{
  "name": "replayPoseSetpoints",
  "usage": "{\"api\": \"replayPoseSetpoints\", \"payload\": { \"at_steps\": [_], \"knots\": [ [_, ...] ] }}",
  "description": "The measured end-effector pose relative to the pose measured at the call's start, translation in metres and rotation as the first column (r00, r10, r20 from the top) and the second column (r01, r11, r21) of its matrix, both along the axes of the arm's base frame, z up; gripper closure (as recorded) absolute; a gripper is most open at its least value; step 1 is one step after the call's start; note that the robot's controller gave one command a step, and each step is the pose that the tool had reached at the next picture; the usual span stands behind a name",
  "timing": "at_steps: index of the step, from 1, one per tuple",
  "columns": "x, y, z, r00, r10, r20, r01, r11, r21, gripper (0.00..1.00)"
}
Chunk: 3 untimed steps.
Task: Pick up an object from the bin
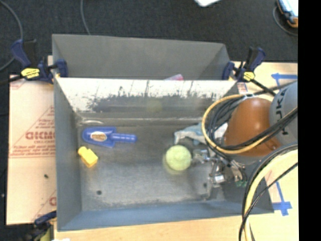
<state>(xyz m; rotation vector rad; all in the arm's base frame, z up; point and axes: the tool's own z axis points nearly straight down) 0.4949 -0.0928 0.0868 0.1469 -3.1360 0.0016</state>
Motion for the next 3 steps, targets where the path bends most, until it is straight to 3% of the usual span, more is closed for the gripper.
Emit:
{"api": "replayPoseSetpoints", "payload": {
  "at_steps": [1, 2, 3],
  "knots": [
    [0.0, 0.0, 0.0, 1.0, 0.001, 0.0, -0.001, 1.0, 0.0, 0.0],
    [-0.003, 0.025, -0.017, 1.0, -0.03, 0.002, 0.03, 1.0, 0.0, 0.0],
    [0.02, 0.025, -0.016, 0.994, -0.106, 0.006, 0.106, 0.994, 0.0, 0.0]
  ]
}}
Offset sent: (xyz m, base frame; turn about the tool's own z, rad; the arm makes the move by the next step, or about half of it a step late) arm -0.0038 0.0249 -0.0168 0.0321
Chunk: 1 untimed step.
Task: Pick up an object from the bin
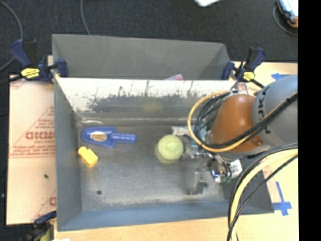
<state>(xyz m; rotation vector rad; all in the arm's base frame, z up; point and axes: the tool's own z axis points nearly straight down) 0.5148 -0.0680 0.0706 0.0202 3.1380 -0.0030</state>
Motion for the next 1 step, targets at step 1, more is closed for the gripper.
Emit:
{"api": "replayPoseSetpoints", "payload": {
  "at_steps": [1],
  "knots": [
    [0.0132, 0.0102, 0.0, 0.997, -0.072, 0.002, 0.072, 0.997, 0.001, 0.0]
  ]
}}
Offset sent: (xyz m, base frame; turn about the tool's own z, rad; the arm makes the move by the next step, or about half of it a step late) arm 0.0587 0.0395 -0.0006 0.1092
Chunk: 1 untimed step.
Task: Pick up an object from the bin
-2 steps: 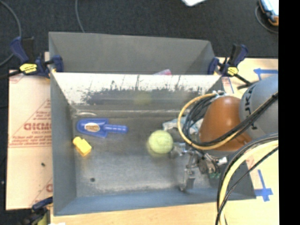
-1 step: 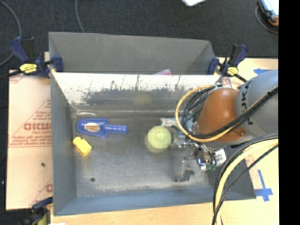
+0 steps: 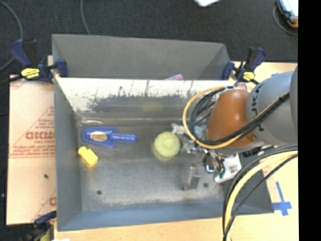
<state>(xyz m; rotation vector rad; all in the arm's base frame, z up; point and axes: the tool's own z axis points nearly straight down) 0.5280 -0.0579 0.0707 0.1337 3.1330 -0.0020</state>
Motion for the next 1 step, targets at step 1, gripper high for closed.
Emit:
{"api": "replayPoseSetpoints", "payload": {
  "at_steps": [1],
  "knots": [
    [0.0477, 0.0301, 0.0004, 0.999, -0.033, 0.004, 0.033, 0.999, 0.001, 0.0]
  ]
}}
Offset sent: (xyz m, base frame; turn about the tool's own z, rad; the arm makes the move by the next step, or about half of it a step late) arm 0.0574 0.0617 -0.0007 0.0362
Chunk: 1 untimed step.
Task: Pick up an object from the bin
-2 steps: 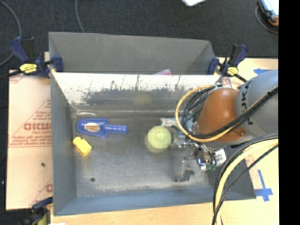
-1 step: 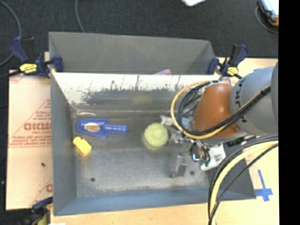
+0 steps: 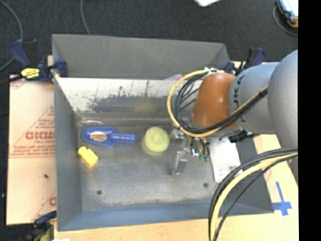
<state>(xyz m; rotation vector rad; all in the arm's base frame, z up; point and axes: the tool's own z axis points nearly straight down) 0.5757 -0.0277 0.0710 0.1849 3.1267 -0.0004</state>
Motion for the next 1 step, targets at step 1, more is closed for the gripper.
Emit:
{"api": "replayPoseSetpoints", "payload": {
  "at_steps": [1],
  "knots": [
    [0.0113, 0.0314, -0.0001, 1.0, 0.0, 0.002, 0.0, 1.0, 0.0, 0.0]
  ]
}}
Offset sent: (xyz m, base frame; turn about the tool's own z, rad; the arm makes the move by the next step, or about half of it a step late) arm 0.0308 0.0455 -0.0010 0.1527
